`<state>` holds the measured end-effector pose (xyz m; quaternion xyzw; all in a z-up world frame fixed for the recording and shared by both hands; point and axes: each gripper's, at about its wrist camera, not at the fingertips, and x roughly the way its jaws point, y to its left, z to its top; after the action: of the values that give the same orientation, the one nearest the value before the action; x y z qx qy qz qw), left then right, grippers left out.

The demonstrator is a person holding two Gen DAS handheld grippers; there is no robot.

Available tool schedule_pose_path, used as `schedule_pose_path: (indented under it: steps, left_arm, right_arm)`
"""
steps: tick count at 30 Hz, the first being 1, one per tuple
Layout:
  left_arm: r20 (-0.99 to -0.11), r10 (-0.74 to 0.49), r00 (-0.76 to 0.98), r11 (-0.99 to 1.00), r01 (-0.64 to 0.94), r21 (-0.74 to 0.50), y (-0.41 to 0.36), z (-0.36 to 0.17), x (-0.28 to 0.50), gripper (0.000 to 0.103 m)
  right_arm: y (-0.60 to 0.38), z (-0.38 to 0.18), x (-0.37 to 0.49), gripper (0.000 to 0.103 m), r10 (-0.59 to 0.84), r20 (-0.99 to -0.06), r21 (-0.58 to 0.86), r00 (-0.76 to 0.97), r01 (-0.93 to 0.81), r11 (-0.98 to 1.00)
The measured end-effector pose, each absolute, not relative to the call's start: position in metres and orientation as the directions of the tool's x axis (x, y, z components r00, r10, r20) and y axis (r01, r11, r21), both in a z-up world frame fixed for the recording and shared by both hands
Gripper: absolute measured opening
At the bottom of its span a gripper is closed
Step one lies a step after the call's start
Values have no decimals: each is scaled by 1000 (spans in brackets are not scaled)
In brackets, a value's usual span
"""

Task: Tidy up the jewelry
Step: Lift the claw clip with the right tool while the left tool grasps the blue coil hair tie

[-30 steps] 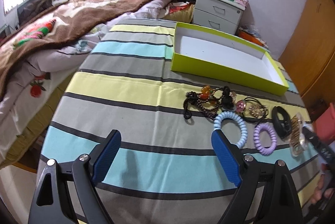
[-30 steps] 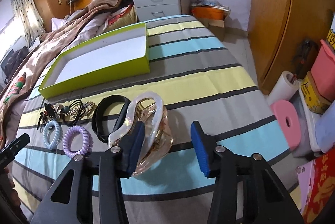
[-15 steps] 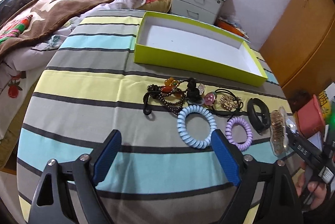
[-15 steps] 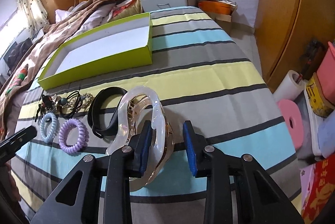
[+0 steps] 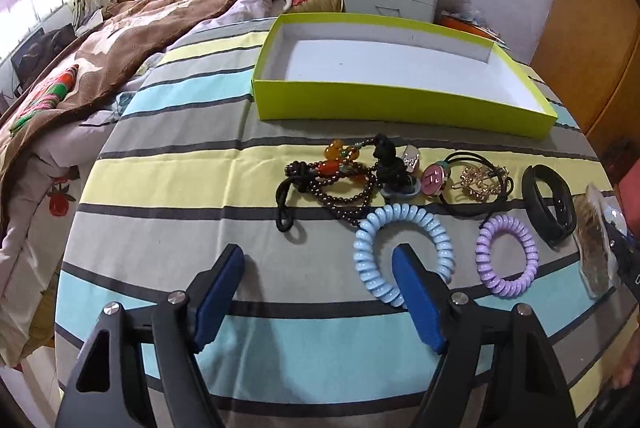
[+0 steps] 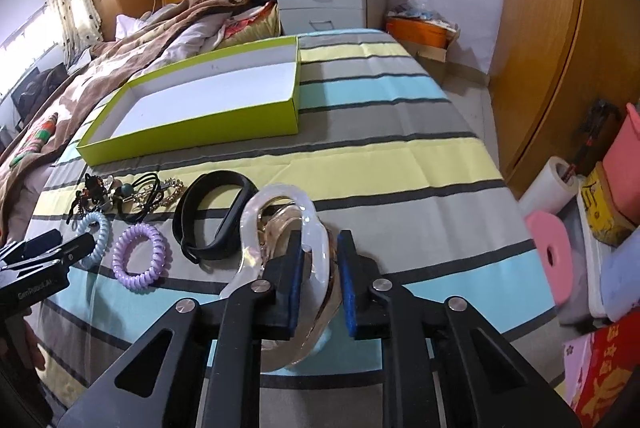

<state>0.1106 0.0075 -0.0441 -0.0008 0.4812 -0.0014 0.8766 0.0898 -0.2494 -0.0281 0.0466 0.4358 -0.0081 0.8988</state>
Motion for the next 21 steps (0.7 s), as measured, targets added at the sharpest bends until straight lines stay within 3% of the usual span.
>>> schedule_pose_path:
  steps: [6, 8, 13, 18, 21]
  left_arm:
    - [-847, 15, 532, 1000, -27, 1, 6, -43, 111, 76]
    - [-839, 15, 543, 1000, -21, 4, 3, -42, 109, 67]
    - [-837, -7, 547, 1000, 15, 1, -4, -38, 107, 29]
    - [-836, -34, 547, 999, 43, -12, -9, -37, 106, 13]
    - [-835, -54, 548, 998, 48, -33, -8, -37, 105, 11]
  right_arm:
    - [-249, -18, 86, 13, 22, -761, 66, 649, 44, 997]
    - [-249, -18, 86, 13, 24, -757, 68, 653, 42, 997]
    - [-249, -13, 83, 13, 21, -746, 68, 666, 45, 997]
    - [-249, -10, 79, 13, 16, -738, 65, 674, 47, 997]
    - [-249, -8, 78, 13, 11, -737, 61, 676, 50, 997]
